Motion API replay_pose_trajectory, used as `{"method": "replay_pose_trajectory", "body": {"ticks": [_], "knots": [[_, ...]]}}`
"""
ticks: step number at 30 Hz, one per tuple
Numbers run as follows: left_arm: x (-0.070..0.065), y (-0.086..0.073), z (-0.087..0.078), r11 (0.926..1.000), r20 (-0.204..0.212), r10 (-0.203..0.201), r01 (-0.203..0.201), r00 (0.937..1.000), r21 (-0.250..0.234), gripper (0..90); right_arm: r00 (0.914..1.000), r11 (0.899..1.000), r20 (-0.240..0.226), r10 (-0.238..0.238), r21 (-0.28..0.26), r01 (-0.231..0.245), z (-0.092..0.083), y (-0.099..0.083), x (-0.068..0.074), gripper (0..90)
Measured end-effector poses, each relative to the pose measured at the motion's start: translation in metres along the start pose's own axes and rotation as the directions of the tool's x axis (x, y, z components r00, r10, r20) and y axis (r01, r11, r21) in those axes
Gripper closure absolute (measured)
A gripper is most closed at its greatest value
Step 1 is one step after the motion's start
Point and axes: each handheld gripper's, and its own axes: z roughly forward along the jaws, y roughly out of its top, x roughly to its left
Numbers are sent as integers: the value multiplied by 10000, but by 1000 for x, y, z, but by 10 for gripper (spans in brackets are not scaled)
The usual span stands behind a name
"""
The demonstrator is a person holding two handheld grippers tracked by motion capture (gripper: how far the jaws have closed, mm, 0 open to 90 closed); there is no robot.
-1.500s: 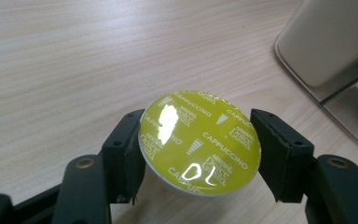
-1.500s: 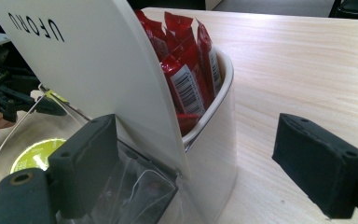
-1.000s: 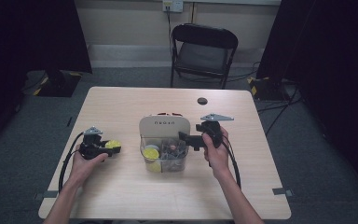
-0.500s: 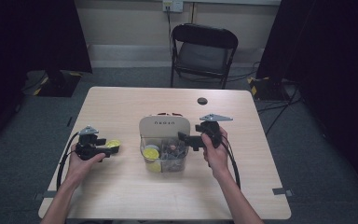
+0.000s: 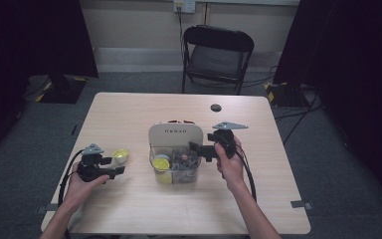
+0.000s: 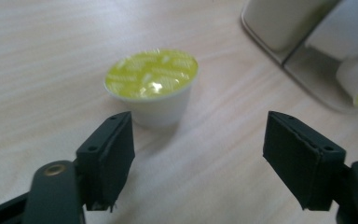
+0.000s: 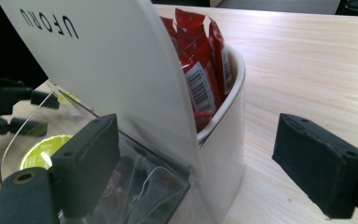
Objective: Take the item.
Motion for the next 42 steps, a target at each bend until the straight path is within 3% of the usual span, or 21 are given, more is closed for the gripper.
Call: {"method": "replay_pose_trajectory", "body": {"ticks": [6, 11, 15, 17, 19, 23, 28, 34, 42], "knots": [[-7, -12, 4, 9996, 39, 238, -239, 9997, 166, 258, 10000, 10000, -36, -20, -61, 20, -2, 2, 0, 142], [-9, -17, 9, 9984, -222, 528, -523, 9984, 231, 252, 9998, 9999, -150, -165, -24, 164, -4, 5, 5, 141], [-9, -21, 9, 9983, -287, 576, -579, 9979, -81, 252, 9991, 9992, -224, -360, 144, 363, -3, 9, 8, 142], [-12, -24, 12, 9925, -584, 1195, -1207, 9911, -186, 240, 9991, 9995, -276, -325, 3, 325, -5, 12, 9, 145], [-15, -24, 13, 9879, -798, 1543, -1551, 9848, -42, 236, 9992, 9992, -145, -360, -163, 358, -6, 16, 11, 152], [-15, -23, 14, 9888, -814, 1480, -1490, 9856, -68, 226, 9985, 9978, 103, -536, -374, 539, -7, 22, 13, 184], [-15, -23, 13, 9888, -830, 1486, -1494, 9854, -30, 220, 9988, 9989, -458, -186, -429, 166, -3, 23, 14, 311], [-15, -23, 14, 9887, -846, 1489, -1496, 9852, -28, 217, 9962, 9967, -849, -202, -806, 133, -5, 26, 17, 448], [-15, -23, 14, 9893, -863, 1450, -1458, 9857, -23, 209, 9953, 9952, -967, -100, -981, 5, -10, 28, 20, 452]]}}
